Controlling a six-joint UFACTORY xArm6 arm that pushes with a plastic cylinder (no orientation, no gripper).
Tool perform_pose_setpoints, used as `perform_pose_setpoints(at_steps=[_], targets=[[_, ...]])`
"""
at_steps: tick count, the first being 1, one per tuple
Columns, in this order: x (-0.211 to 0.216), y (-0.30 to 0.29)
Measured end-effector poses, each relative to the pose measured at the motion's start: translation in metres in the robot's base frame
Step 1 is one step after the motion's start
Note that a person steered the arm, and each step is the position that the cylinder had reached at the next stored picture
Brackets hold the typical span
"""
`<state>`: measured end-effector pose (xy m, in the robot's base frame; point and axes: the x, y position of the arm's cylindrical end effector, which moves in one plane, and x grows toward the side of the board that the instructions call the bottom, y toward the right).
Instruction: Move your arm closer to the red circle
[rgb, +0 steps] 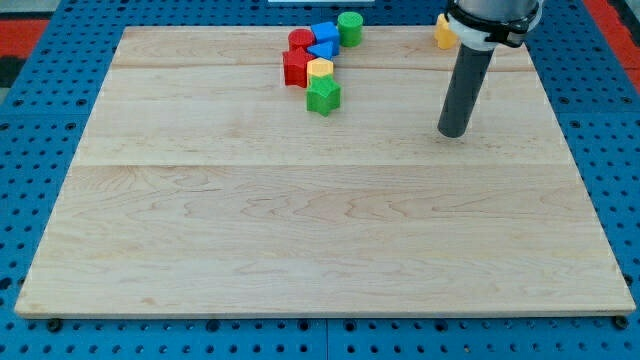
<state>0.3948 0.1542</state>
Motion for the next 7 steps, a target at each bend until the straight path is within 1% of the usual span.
perform_pose_setpoints(at_steps=[1,2,3,4,6,7], targets=[[0.0,0.0],[0.019,0.0],[0.023,-0.002],[0.027,-0.037],[0.028,-0.194],[-0.024,-0.284]])
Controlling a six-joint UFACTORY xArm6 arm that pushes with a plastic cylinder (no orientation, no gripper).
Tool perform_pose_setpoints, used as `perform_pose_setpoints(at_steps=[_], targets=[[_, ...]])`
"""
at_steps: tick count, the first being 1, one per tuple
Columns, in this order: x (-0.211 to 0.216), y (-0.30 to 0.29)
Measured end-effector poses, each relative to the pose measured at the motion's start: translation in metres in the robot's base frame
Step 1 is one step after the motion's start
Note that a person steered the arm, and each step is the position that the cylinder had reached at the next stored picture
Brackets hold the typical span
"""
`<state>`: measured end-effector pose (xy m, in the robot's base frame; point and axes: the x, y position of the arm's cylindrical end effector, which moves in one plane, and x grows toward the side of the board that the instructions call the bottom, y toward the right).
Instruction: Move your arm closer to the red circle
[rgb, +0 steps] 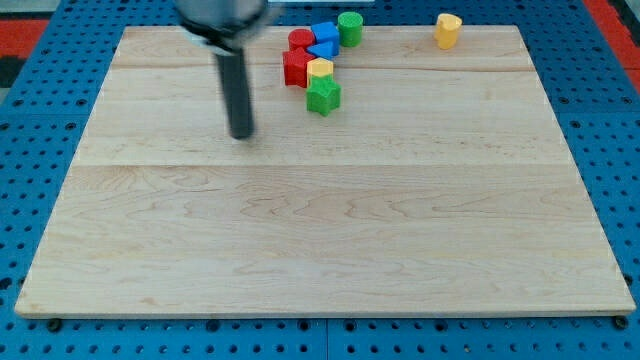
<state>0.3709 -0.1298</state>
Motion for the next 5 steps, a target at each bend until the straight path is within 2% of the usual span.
perform_pose_setpoints(at_steps=[1,2,3,4,5], targets=[[-0.075,-0.033],[-0.127,-0.02],[-0.162,0.024],[-0.179,0.069],[-0.178,0.104]])
